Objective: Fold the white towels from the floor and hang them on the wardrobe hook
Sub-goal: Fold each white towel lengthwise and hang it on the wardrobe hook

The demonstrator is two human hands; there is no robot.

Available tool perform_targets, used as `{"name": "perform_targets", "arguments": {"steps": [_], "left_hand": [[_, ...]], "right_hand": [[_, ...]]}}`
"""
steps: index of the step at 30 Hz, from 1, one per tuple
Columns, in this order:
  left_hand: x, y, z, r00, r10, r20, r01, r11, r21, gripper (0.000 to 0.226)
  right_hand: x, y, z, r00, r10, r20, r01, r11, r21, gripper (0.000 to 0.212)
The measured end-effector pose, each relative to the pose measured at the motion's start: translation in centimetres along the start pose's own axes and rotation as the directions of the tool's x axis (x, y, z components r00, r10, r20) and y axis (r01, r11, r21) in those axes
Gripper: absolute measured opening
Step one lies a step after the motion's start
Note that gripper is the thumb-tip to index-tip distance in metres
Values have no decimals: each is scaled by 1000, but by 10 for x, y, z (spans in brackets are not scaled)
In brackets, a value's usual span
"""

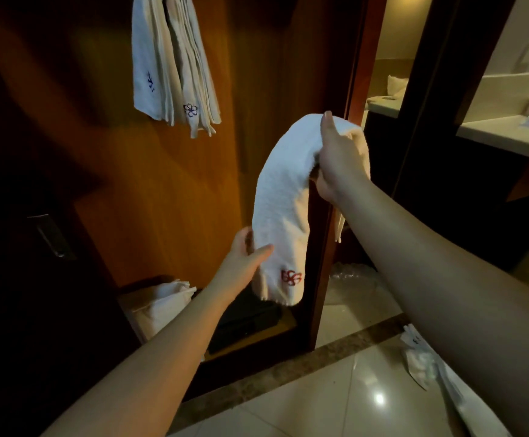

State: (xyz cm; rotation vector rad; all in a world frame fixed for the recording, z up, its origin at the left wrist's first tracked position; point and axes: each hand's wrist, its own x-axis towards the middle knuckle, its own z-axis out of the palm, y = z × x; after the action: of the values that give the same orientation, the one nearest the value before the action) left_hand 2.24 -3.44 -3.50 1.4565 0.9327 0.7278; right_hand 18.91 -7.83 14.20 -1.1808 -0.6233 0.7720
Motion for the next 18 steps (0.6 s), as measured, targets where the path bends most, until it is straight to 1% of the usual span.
{"name": "perform_targets", "arguments": {"steps": [1, 2, 4, 6, 8, 9, 10, 12, 14, 16, 18], "left_hand": [[1, 11, 7, 997, 70, -29, -70, 997, 11, 84], [2, 23, 16, 989, 131, -71, -128, 991, 46, 89], [1, 47, 34, 961, 235, -145, -207, 961, 182, 100], [2, 65, 46, 928, 317, -195, -247, 916, 316, 107], [5, 77, 52, 905, 353, -238, -251, 894, 371, 107], [7, 81, 53, 897, 357, -261, -247, 894, 374, 101], [9, 84, 53, 887, 361, -288, -247, 898, 364, 91], [12, 82, 47, 852, 395, -344, -268, 892, 363, 60], [13, 70, 36, 830, 423, -362, -266, 872, 410, 33], [16, 50, 22, 842, 389, -373, -199, 868, 456, 18], [19, 26, 5, 856, 360, -371, -114, 832, 543, 11]], "right_hand": [[0, 1, 4, 1000, -14, 16, 14, 1000, -27, 38], [-1, 1, 8, 999, -31, 31, 33, 998, -62, 45], [-3, 2, 17, 998, -50, 39, 55, 985, -164, 67], [-4, 3, 24, 998, -66, 23, 70, 952, -298, 80], [-5, 4, 29, 996, -86, 26, 90, 927, -364, 83], [-6, 3, 31, 995, -94, 41, 103, 925, -367, 83], [-6, 3, 32, 992, -105, 63, 121, 925, -360, 82], [-6, 0, 32, 987, -142, 73, 159, 924, -346, 81], [-1, -3, 25, 982, -185, 32, 185, 929, -320, 81], [8, -4, 15, 981, -196, 2, 190, 947, -261, 81], [16, -2, 5, 984, -177, -29, 168, 965, -204, 79]]}}
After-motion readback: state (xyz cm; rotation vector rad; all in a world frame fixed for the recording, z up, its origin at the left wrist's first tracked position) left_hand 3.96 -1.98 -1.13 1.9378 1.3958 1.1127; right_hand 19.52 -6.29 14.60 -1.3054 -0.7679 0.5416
